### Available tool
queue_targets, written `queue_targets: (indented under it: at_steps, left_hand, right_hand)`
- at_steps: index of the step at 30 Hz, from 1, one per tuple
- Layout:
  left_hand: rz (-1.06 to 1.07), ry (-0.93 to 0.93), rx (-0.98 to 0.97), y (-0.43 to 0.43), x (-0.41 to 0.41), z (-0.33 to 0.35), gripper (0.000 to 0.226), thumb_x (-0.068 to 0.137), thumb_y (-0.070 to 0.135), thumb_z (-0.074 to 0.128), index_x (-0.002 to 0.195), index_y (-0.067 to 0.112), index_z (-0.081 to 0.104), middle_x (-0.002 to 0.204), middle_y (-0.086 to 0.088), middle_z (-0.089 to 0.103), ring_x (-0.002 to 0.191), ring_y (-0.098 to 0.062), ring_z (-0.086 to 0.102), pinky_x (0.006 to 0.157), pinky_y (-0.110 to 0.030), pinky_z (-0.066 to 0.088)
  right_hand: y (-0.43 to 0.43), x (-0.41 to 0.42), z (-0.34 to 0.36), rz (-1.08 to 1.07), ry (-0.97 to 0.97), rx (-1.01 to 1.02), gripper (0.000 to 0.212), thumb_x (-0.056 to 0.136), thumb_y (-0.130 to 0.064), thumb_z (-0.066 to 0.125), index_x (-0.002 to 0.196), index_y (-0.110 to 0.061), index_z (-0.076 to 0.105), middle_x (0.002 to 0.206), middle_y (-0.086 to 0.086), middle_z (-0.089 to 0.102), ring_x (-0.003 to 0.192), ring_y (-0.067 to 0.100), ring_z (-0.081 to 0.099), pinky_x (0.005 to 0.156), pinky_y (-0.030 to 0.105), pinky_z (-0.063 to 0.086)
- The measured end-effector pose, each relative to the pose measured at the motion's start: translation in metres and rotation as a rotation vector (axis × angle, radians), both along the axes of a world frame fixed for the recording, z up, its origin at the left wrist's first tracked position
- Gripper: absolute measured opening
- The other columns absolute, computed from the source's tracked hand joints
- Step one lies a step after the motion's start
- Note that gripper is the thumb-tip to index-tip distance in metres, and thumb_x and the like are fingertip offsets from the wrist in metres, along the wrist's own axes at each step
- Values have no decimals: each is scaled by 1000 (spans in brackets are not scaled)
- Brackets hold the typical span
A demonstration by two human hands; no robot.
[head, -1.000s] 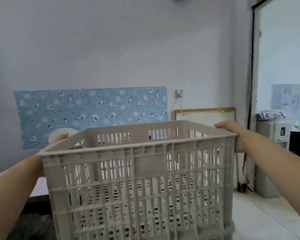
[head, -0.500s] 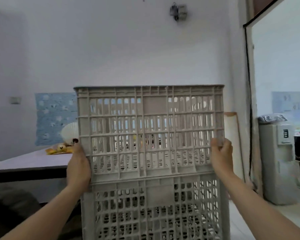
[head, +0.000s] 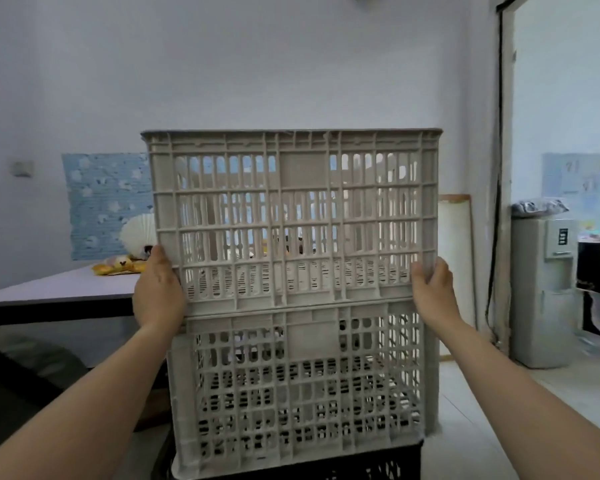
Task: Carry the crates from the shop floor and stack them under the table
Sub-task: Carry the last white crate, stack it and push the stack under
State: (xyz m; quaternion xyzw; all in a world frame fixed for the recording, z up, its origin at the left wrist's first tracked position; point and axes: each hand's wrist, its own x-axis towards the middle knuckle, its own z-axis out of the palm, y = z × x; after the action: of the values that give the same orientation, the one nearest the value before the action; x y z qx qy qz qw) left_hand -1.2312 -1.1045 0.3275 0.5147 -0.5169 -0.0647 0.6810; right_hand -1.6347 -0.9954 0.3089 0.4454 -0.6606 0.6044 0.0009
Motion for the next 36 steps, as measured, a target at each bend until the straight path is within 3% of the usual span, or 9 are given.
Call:
queue_targets:
  at_steps: [5,8,13,15,18,23,26,31,36]
  left_hand:
    - [-40,163,-15,4,-7,-13,69,93,66,11,114,19,58,109,-16,62,106,-38,57,82,-40,38]
    - [-119,361,43,3,-10,-22,83,86,72,13,131,18,56,125,-13,62,116,-34,55,96,-39,41]
    - [-183,390,33,1,-6,-28,63,98,53,21,135,14,53,128,-9,62,116,-28,56,97,-33,41]
    - [-196,388,26,4,-6,-30,55,100,46,22,122,12,59,117,-7,62,107,-23,55,88,-28,38]
    - [-124,408,56,12,-13,-39,39,100,40,27,100,15,56,106,-10,60,102,-25,54,89,-37,40]
    - [-246,140,55,33,-21,-121,73,87,71,35,142,23,30,131,3,50,119,-22,50,95,-39,41]
    - [-301,40,153,36,-13,-180,76,83,68,43,144,25,27,131,1,48,118,-23,50,92,-37,39]
    - [-17,-115,367,37,-14,-235,80,84,71,38,142,16,33,133,-13,54,124,-35,49,99,-49,36]
    - [101,-290,373,44,-13,-265,79,83,75,29,120,8,50,116,-18,63,113,-40,56,95,-48,43]
  right_hand:
    - [4,-3,-21,19,22,67,60,101,-47,25,152,-21,8,156,7,15,142,30,23,115,46,22]
    - [2,-1,-30,106,-69,-13,56,102,-44,26,151,-22,10,154,2,11,142,24,22,115,39,20]
    - [-5,0,-32,94,-132,-117,54,102,-39,32,149,-17,18,148,3,20,136,22,28,110,33,22]
    - [-6,-2,-34,94,-128,-106,55,102,-39,32,150,-17,18,149,4,19,137,23,27,111,35,21]
    - [-3,-2,-32,112,-141,-92,58,100,-44,32,151,-21,15,152,3,15,140,24,25,113,38,21]
    - [15,10,-87,182,-379,-55,81,88,-61,50,151,-38,4,159,2,5,146,27,16,113,51,20]
    - [14,15,-162,116,-329,77,79,88,-63,47,151,-33,9,157,5,17,143,32,24,115,54,20]
    - [14,13,-222,12,-244,129,71,91,-60,44,148,-25,19,142,13,37,129,35,40,109,54,29]
    - [12,6,-251,65,-213,97,72,92,-56,47,150,-26,17,144,8,38,134,28,34,112,49,27]
